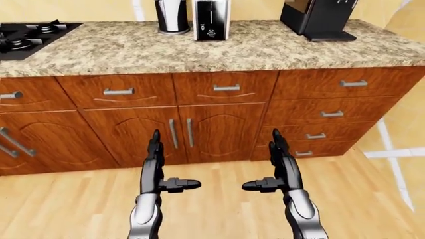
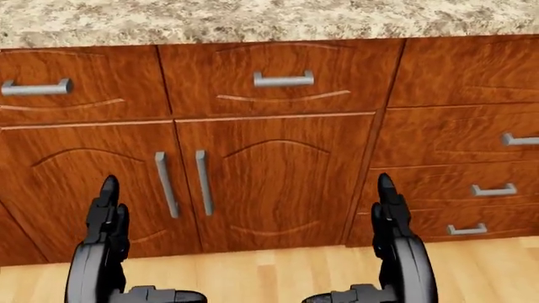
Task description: Push down the lever of the toaster to turn it on.
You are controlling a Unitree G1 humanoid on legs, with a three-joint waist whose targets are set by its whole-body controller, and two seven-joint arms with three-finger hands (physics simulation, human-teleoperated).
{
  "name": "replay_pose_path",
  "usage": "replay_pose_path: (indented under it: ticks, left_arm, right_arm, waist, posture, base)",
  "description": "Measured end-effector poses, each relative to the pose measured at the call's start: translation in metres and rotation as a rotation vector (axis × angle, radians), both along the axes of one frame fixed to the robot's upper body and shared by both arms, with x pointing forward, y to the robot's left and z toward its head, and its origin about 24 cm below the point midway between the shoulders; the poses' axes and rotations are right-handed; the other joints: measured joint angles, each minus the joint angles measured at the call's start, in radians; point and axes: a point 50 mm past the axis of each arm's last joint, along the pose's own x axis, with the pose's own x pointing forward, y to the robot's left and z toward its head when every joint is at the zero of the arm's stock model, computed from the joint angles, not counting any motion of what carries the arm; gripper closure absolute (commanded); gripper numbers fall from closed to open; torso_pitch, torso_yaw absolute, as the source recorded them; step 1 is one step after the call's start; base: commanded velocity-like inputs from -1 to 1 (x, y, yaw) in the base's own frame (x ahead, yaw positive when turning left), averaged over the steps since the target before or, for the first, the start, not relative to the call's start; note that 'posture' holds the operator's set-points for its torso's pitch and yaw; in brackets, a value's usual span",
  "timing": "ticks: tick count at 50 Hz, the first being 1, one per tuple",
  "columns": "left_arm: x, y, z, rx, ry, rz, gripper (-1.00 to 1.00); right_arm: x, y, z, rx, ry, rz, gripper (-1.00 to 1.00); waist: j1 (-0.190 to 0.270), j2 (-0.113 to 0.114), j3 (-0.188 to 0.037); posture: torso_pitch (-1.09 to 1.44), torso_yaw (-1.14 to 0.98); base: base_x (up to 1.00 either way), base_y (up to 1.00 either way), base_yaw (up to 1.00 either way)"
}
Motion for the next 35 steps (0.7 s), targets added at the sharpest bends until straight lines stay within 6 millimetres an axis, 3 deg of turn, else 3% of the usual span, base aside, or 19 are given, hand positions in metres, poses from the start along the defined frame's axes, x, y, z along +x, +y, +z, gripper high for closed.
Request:
replay_pose_path:
  ticks: [1,8,17,24,31,35]
  left_arm:
    - [0.0,0.0,0.001,-0.001,-0.006,0.0,-1.0]
    - [-0.002,-0.002,-0.008,-0.015,0.045,-0.005,-1.0]
    - [0.003,-0.001,-0.002,-0.01,0.021,0.003,-1.0]
    - [0.014,0.0,0.034,-0.014,-0.037,0.004,-1.0]
    - [0.041,0.004,0.07,0.009,-0.068,0.006,-1.0]
    - [0.063,0.014,0.103,0.012,-0.071,0.027,-1.0]
  right_arm:
    - [0.0,0.0,0.001,-0.001,-0.004,0.001,-1.0]
    - [-0.002,-0.006,-0.005,-0.006,0.029,-0.025,-1.0]
    - [0.004,-0.007,-0.001,-0.013,0.013,-0.032,-1.0]
    - [0.018,-0.003,0.038,-0.024,-0.032,-0.051,-1.0]
    - [0.042,-0.01,0.073,-0.032,-0.05,-0.099,-1.0]
    - [0.055,-0.01,0.105,-0.073,-0.082,-0.093,-1.0]
  waist:
    - [0.005,-0.012,-0.003]
    - [-0.001,0.034,-0.011]
    - [-0.01,0.046,-0.03]
    - [-0.008,0.045,-0.038]
    - [-0.008,0.045,-0.04]
    - [-0.009,0.046,-0.03]
  posture:
    - [0.0,0.0]
    - [0.0,0.0]
    - [0.0,0.0]
    - [0.0,0.0]
    - [0.0,0.0]
    - [0.0,0.0]
  base:
    - [0.0,0.0,0.0]
    - [0.0,0.0,0.0]
    - [0.0,0.0,0.0]
    - [0.0,0.0,0.0]
    - [0.0,0.0,0.0]
    - [0.0,0.0,0.0]
